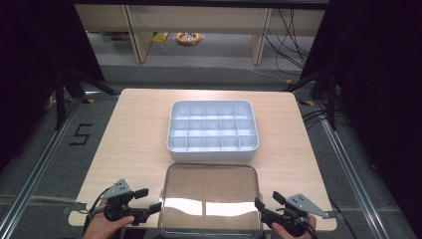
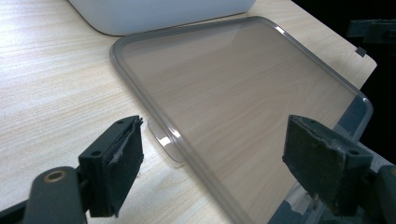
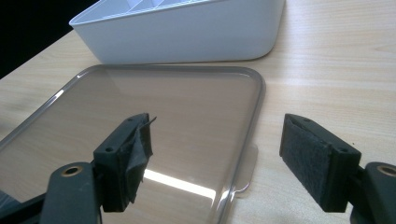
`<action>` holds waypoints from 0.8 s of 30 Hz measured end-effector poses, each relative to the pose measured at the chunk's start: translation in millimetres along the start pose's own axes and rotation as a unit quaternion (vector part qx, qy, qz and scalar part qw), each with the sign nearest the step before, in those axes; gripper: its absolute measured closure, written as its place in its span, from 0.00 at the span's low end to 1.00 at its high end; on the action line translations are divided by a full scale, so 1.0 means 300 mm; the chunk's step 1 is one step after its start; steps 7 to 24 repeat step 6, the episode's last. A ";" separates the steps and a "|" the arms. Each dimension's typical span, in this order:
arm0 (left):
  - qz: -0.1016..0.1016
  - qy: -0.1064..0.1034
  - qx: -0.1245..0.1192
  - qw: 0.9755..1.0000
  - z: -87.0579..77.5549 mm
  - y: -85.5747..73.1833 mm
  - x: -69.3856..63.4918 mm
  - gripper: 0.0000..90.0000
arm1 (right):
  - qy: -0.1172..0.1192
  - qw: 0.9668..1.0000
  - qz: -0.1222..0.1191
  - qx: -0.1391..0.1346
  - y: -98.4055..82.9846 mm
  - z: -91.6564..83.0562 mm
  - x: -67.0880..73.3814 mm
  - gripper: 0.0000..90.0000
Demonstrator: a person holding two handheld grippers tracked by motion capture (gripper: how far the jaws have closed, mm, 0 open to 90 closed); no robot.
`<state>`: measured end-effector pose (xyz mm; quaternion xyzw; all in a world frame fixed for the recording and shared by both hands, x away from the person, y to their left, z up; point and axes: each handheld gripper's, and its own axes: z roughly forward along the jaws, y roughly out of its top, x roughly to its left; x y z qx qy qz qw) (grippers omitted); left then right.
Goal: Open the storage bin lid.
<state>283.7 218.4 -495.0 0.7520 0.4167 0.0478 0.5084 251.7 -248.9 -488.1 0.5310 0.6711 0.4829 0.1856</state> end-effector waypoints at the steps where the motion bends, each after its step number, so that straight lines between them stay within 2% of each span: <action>1: 0.001 0.000 0.001 1.000 0.000 0.000 0.000 0.22 | -0.003 1.000 0.022 0.005 -0.002 -0.002 0.009 0.29; 2: 0.001 0.000 0.001 1.000 0.000 0.000 0.000 0.22 | -0.003 1.000 0.022 0.005 -0.002 -0.002 0.009 0.29; 3: 0.001 0.002 0.005 1.000 0.001 -0.001 0.000 0.22 | 0.000 1.000 0.005 0.001 -0.002 0.004 -0.002 0.29; 4: 0.001 0.002 0.005 1.000 0.001 -0.001 0.000 0.22 | 0.001 1.000 0.005 0.001 -0.002 0.003 -0.004 0.29; 5: -0.006 0.003 0.006 1.000 0.004 -0.003 -0.001 0.22 | -0.001 1.000 0.019 0.003 -0.002 0.004 -0.003 0.29; 24: -0.006 0.003 0.006 1.000 0.004 -0.003 -0.001 0.22 | -0.001 1.000 0.019 0.003 -0.002 0.004 -0.003 0.29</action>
